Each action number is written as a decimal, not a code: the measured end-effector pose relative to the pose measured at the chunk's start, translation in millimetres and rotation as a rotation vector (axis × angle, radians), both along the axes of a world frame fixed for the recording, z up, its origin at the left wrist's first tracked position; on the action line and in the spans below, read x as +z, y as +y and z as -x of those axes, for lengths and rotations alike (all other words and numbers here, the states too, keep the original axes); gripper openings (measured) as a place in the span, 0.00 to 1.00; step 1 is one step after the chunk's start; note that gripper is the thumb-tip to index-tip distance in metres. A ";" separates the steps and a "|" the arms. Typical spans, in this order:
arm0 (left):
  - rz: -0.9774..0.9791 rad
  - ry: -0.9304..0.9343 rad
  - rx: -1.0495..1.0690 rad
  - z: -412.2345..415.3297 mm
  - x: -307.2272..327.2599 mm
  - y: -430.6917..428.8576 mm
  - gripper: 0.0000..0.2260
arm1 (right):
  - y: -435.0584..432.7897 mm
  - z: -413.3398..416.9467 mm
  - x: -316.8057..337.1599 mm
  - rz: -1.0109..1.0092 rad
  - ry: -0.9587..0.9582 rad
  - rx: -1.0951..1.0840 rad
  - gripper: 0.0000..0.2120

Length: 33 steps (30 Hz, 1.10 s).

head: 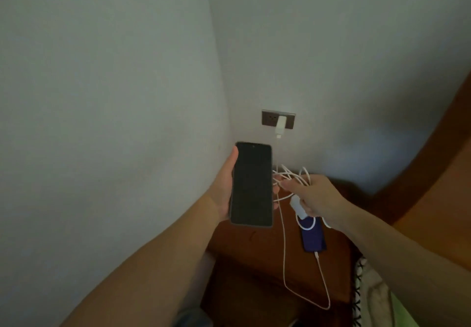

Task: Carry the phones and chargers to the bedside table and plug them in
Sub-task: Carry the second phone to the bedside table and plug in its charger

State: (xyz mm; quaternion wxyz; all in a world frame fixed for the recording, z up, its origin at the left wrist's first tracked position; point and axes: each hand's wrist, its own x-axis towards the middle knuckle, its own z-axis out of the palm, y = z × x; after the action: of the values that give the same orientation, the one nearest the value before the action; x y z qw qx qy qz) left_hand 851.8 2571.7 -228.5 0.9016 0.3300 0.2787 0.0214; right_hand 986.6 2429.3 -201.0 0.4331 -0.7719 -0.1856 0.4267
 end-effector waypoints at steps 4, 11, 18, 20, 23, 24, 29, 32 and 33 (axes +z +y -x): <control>-0.028 0.022 0.047 -13.8 -3.5 11.7 0.46 | 14.1 -23.1 0.0 0.009 0.087 0.008 0.13; 0.147 -0.178 0.157 -30.5 -3.6 26.2 0.47 | 34.3 -33.5 -22.3 -0.102 -0.129 0.031 0.12; 0.168 -0.157 0.102 -23.7 -11.5 40.4 0.50 | 52.4 -17.0 -15.6 -0.454 0.201 -0.030 0.11; 0.149 -0.137 0.072 -18.1 -12.0 47.9 0.50 | 55.5 -18.9 -14.4 -0.412 0.241 -0.011 0.13; 0.151 -0.127 0.056 -14.3 -10.8 54.7 0.43 | 59.4 -20.6 -15.2 -0.447 0.263 0.077 0.10; 0.165 -0.132 0.041 -14.1 -8.8 55.4 0.43 | 60.5 -21.0 -15.0 -0.463 0.266 0.112 0.09; 0.191 -0.172 -0.072 -12.1 -5.2 51.6 0.43 | 69.2 -25.1 -11.4 -0.416 0.248 0.200 0.06; 0.198 -0.185 -0.021 -10.1 -8.6 48.9 0.44 | 71.1 -30.7 -9.8 -0.428 0.249 0.259 0.07; 0.191 -0.174 0.007 -9.7 -10.5 49.3 0.46 | 70.7 -32.8 -10.0 -0.445 0.255 0.290 0.08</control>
State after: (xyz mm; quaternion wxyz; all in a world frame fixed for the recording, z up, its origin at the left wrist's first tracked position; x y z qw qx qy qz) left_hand 861.5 2621.0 -239.0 0.9497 0.2386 0.2012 0.0264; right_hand 1019.3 2500.0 -211.0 0.5463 -0.5636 -0.3269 0.5264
